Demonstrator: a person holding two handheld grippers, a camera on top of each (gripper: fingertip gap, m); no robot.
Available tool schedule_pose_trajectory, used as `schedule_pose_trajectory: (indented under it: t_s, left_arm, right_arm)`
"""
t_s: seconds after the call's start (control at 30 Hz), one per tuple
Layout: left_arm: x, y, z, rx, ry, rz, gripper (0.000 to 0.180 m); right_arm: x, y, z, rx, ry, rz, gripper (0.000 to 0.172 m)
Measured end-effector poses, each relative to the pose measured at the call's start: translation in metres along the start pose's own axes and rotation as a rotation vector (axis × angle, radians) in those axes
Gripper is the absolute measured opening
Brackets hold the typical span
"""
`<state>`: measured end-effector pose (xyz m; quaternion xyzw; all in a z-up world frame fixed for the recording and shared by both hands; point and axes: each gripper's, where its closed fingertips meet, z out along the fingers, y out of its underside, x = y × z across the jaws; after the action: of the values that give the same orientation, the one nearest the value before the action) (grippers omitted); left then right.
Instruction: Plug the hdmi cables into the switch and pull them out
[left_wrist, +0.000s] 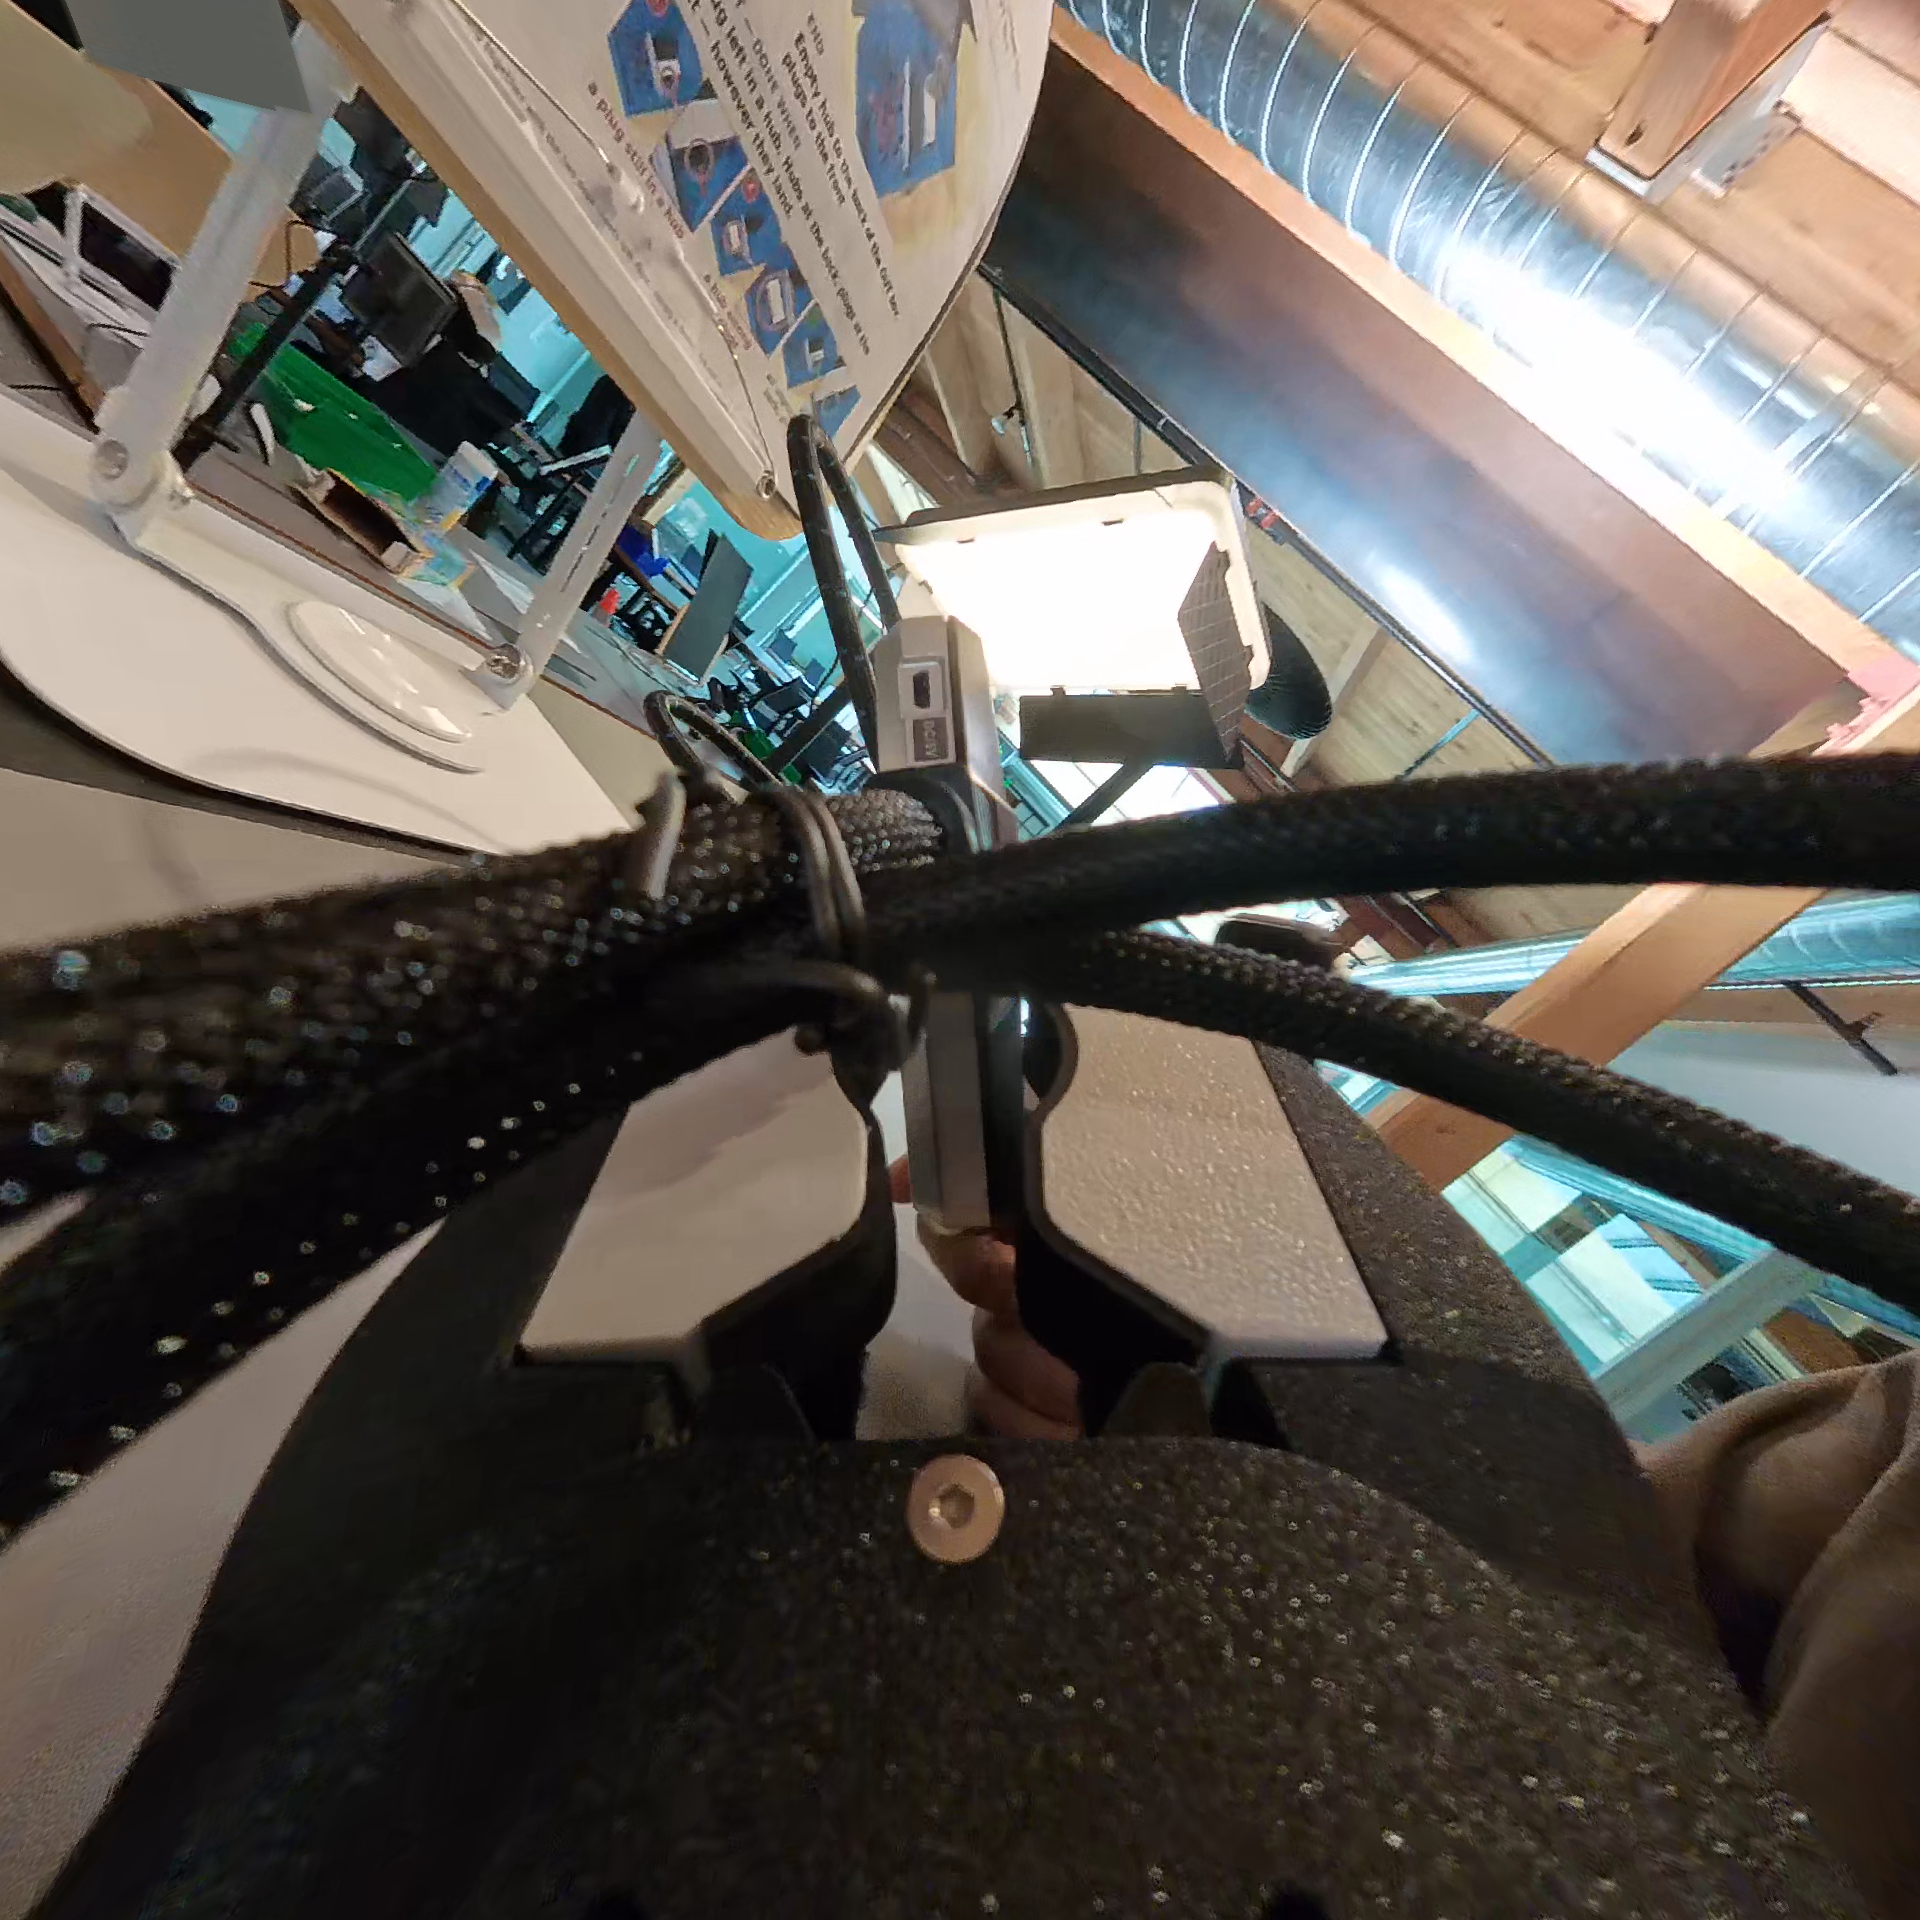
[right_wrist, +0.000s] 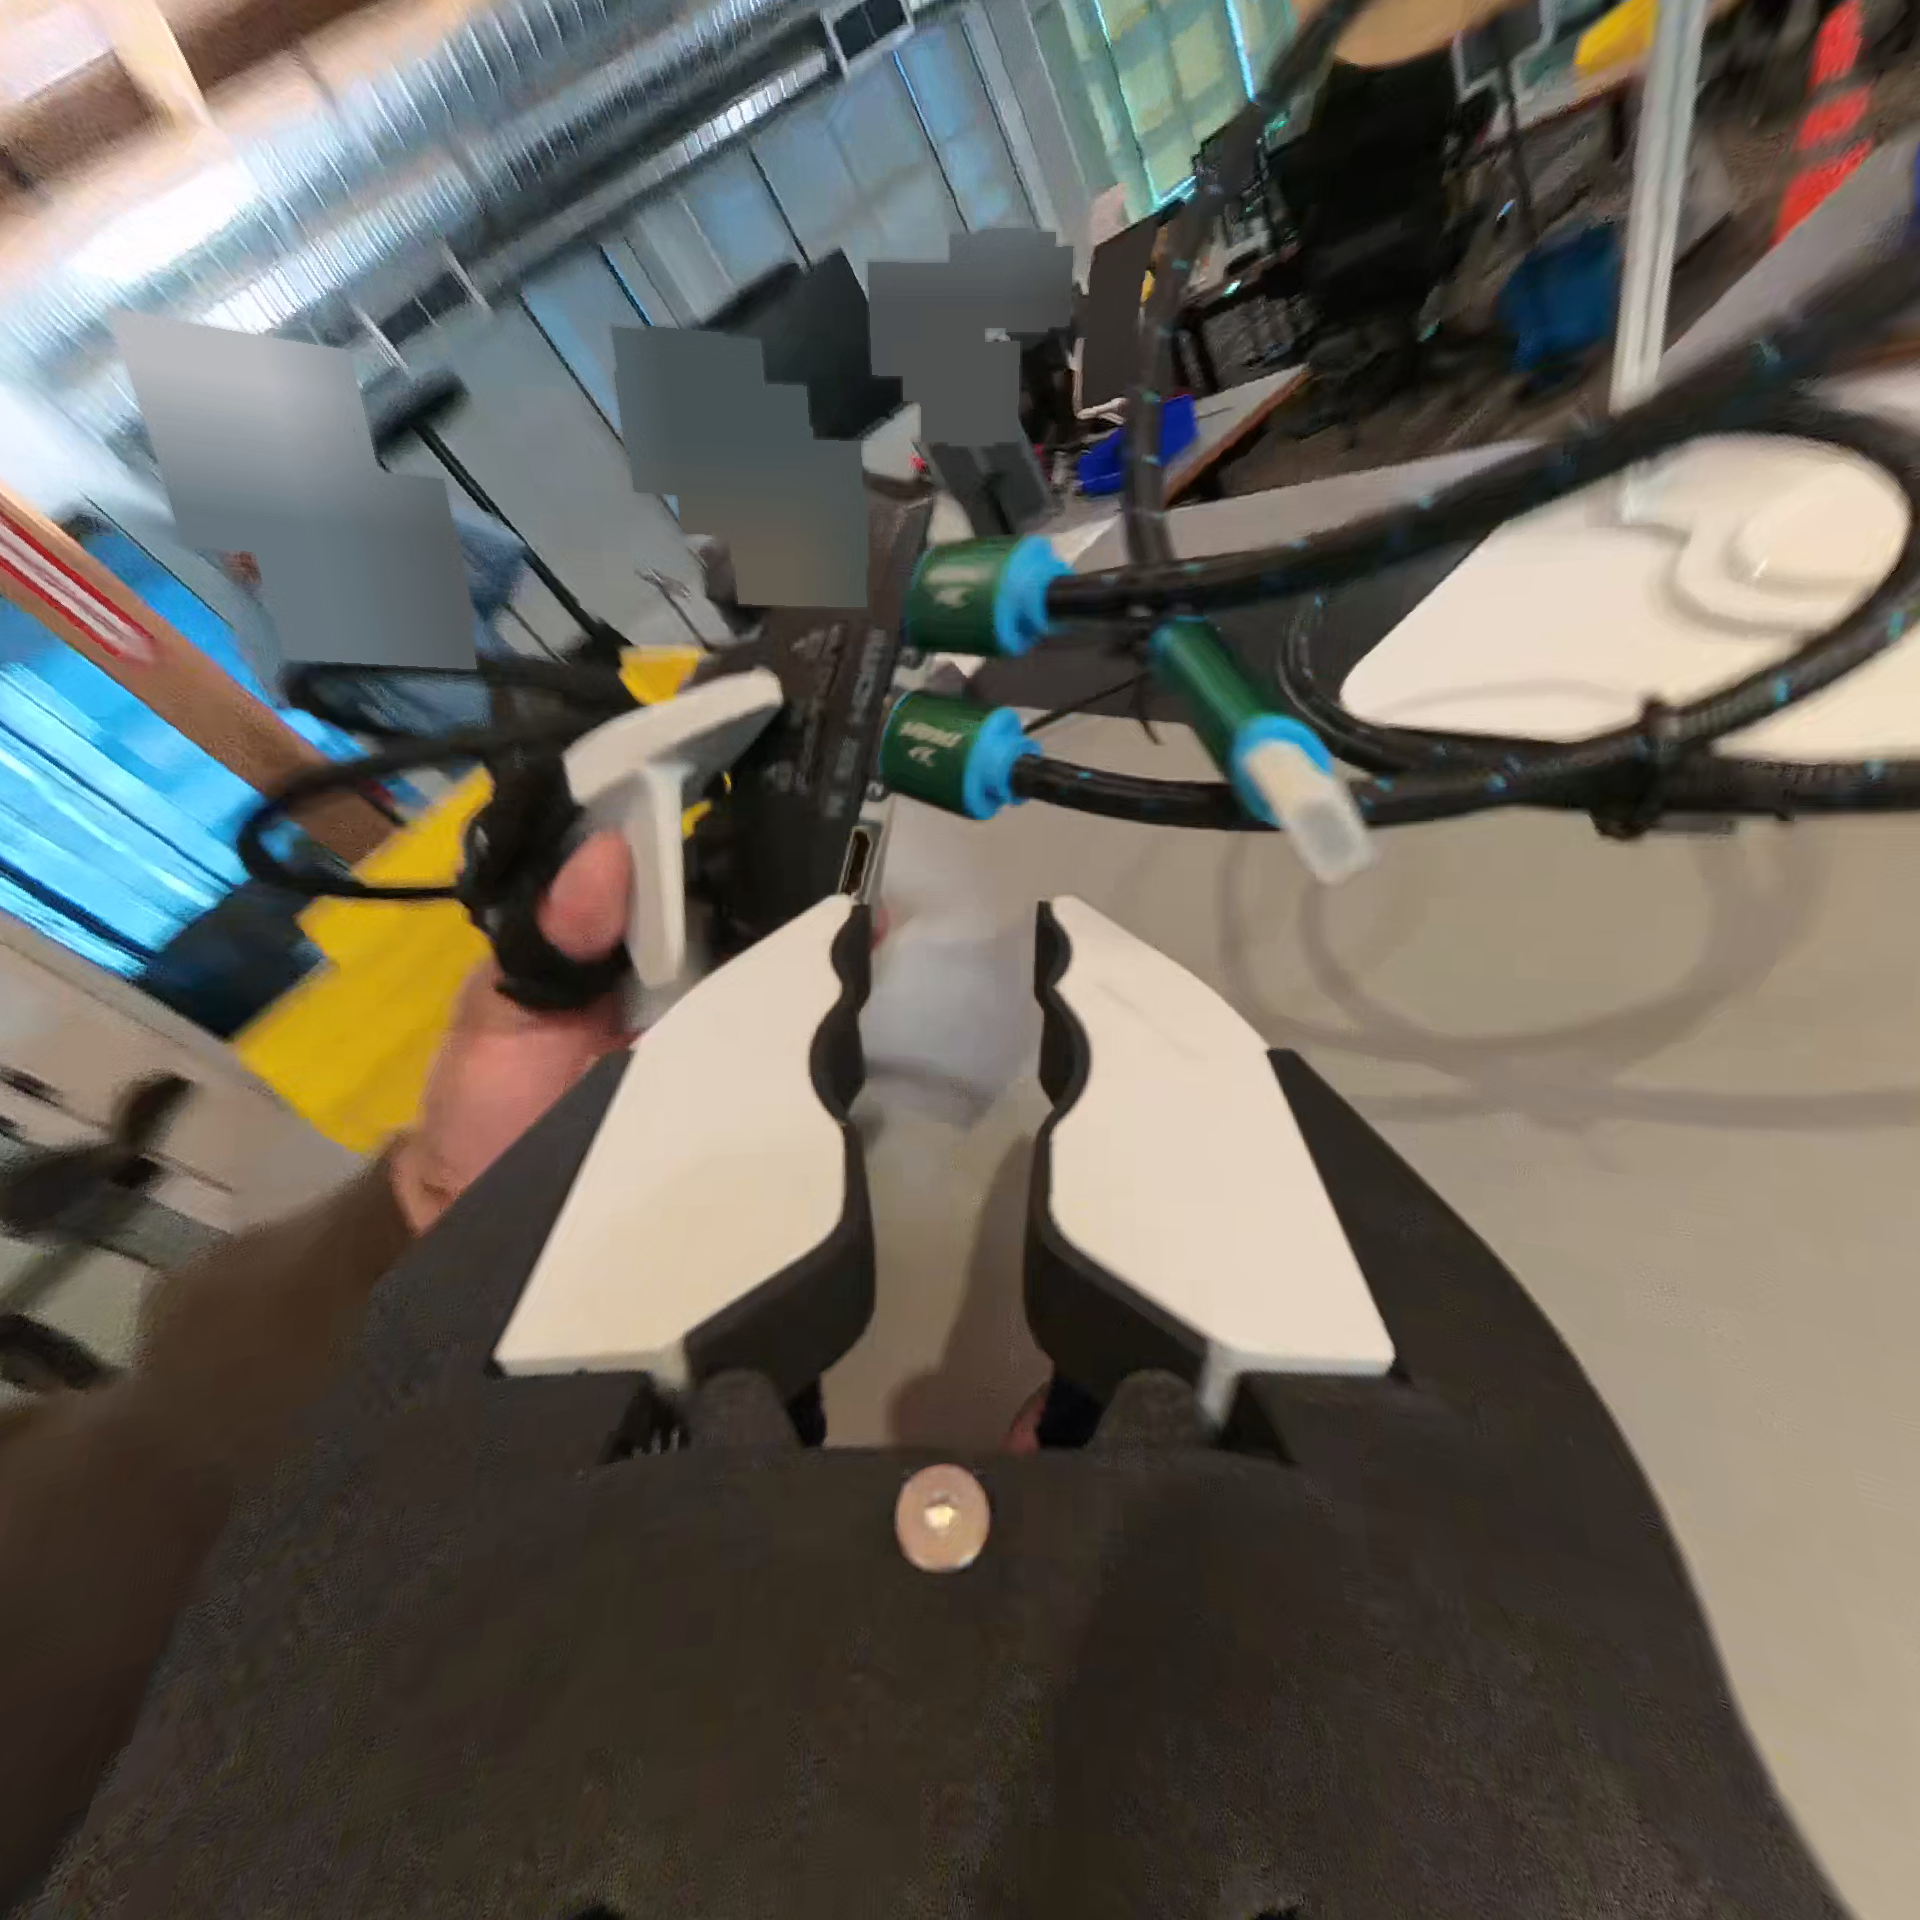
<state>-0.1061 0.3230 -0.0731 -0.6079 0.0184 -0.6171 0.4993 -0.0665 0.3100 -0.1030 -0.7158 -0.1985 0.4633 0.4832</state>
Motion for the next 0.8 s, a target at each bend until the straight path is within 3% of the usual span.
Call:
schedule_pose_trajectory:
  t_s: [0.1,0.2,0.4,0.53,0.8]
  left_arm:
    - [0.003,0.003,0.002,-0.012,0.023,0.000,0.021]
    - [0.008,0.009,0.007,-0.036,0.053,-0.004,0.021]
    - [0.012,0.018,0.015,-0.059,0.084,-0.053,0.022]
    - [0.007,0.019,0.016,-0.085,0.046,-0.059,0.037]
    - [0.013,0.019,0.013,-0.073,0.115,-0.139,0.023]
  right_arm:
    - [0.006,-0.013,-0.005,0.103,-0.124,0.282,0.037]
    - [0.011,-0.021,-0.010,0.157,-0.187,0.399,0.033]
    - [0.004,-0.023,-0.013,0.180,-0.233,0.374,0.017]
    - [-0.004,-0.023,-0.015,0.160,-0.275,0.334,0.011]
    - [-0.012,-0.022,-0.017,0.108,-0.338,0.316,0.010]
